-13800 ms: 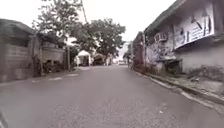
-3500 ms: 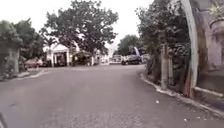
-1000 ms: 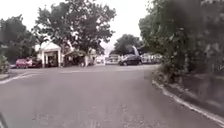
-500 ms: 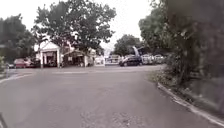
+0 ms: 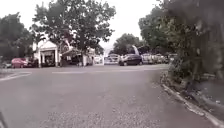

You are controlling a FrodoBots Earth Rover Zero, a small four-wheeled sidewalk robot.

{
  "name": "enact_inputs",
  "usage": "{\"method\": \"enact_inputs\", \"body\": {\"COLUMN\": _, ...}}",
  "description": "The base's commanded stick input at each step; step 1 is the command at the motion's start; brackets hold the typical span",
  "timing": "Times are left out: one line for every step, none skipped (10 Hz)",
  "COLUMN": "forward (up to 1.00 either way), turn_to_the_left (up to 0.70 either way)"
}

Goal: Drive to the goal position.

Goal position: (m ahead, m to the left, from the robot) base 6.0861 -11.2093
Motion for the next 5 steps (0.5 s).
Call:
{"method": "enact_inputs", "body": {"forward": 0.70, "turn_to_the_left": 0.00}}
{"method": "enact_inputs", "body": {"forward": 0.70, "turn_to_the_left": 0.00}}
{"method": "enact_inputs", "body": {"forward": 0.70, "turn_to_the_left": 0.00}}
{"method": "enact_inputs", "body": {"forward": 0.70, "turn_to_the_left": 0.00}}
{"method": "enact_inputs", "body": {"forward": 0.70, "turn_to_the_left": 0.00}}
